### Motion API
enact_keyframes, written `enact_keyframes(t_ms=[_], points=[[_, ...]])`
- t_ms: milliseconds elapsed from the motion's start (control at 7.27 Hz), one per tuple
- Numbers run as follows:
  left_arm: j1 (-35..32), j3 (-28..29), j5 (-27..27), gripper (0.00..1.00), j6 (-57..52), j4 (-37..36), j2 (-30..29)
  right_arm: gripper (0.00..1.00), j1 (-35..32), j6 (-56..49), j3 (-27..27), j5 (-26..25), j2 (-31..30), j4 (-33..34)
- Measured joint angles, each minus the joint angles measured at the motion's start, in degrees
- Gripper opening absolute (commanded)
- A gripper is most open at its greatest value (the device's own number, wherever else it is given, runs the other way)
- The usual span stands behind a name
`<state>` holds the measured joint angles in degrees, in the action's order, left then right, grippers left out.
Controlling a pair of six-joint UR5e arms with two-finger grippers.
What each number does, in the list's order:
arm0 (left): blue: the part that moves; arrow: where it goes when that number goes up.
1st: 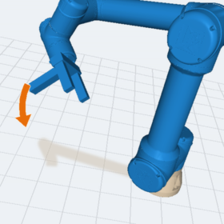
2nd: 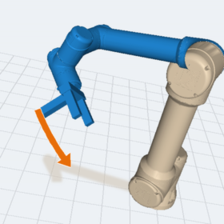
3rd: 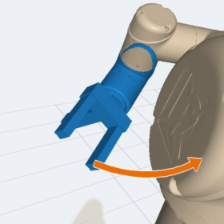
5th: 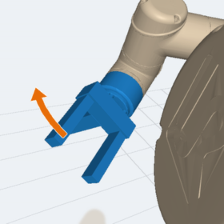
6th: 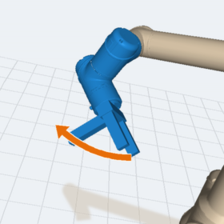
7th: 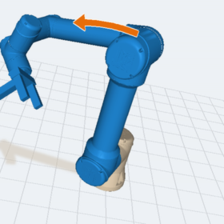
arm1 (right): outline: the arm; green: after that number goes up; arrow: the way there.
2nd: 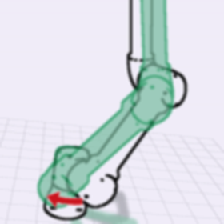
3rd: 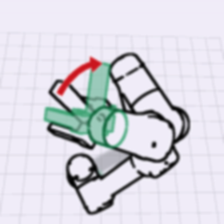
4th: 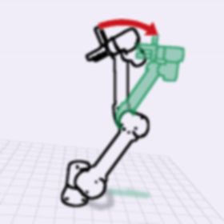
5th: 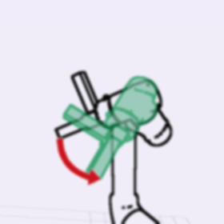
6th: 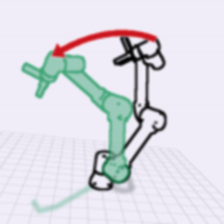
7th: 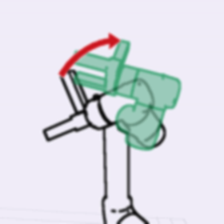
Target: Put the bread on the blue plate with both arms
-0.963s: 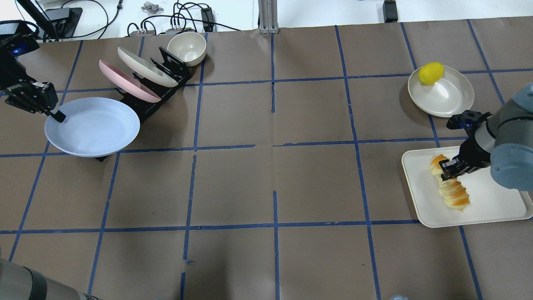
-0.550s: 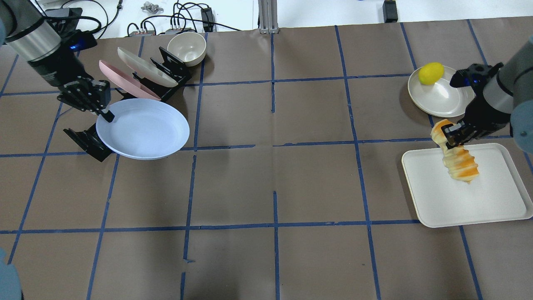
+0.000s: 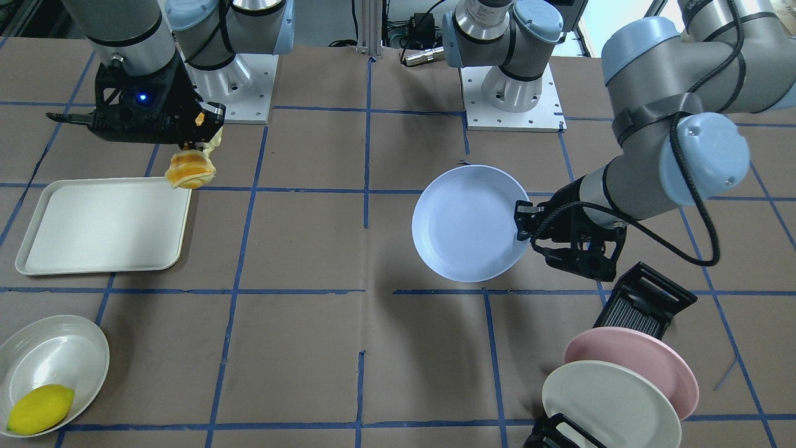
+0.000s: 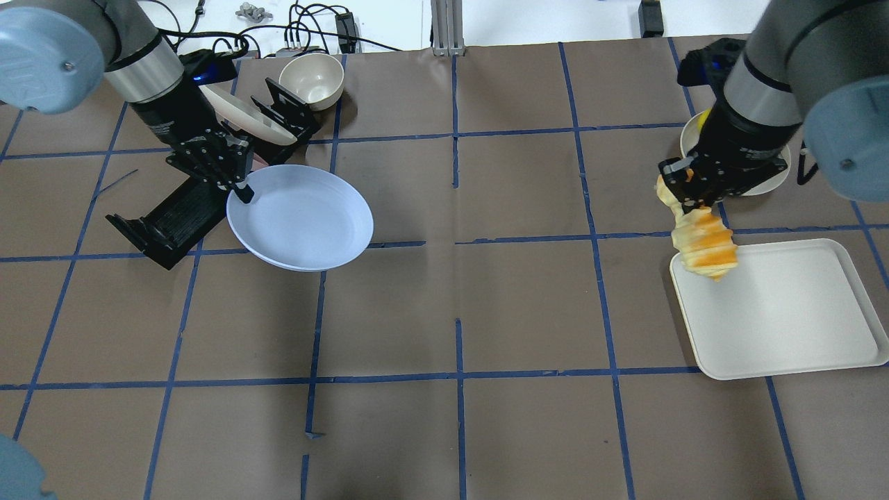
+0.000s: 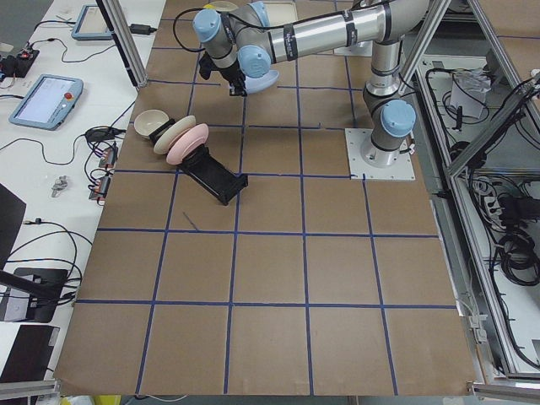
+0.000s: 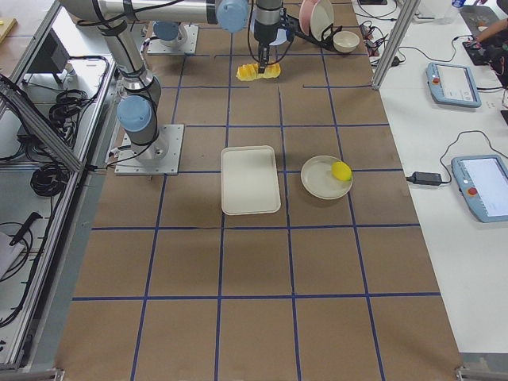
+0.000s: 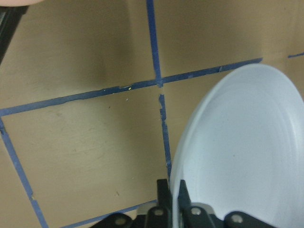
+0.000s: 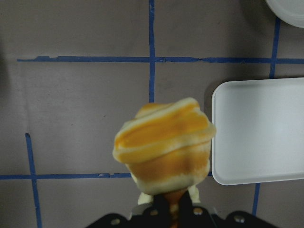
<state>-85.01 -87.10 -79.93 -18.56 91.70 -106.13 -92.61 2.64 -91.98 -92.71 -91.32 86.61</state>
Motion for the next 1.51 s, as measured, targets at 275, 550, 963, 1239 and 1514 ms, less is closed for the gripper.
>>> enact_keyframes(t_ms=[275,550,963,1239,1514], points=[[-3.9,-3.2,0.8,0.14,0.3,-7.1,-0.8,0.03,-2.3,3.1,4.1,0.0,1.6,-3.0],[-5.0,-6.3,2.7,0.14,0.4,-12.2,-1.1,0.03,-3.4,3.5,4.9,-0.1,2.0,-3.6],[-5.4,-7.0,3.1,0.14,1.1,-13.5,-1.0,0.03,-3.6,3.3,5.1,-1.6,2.3,-3.4],[-5.4,-6.5,3.2,0.14,1.1,-13.5,-0.9,0.03,-3.3,2.7,5.2,-2.1,2.4,-2.9],[-5.4,-6.2,3.2,0.14,1.1,-13.3,-0.8,0.03,-3.3,2.6,5.2,-2.2,2.5,-2.9]])
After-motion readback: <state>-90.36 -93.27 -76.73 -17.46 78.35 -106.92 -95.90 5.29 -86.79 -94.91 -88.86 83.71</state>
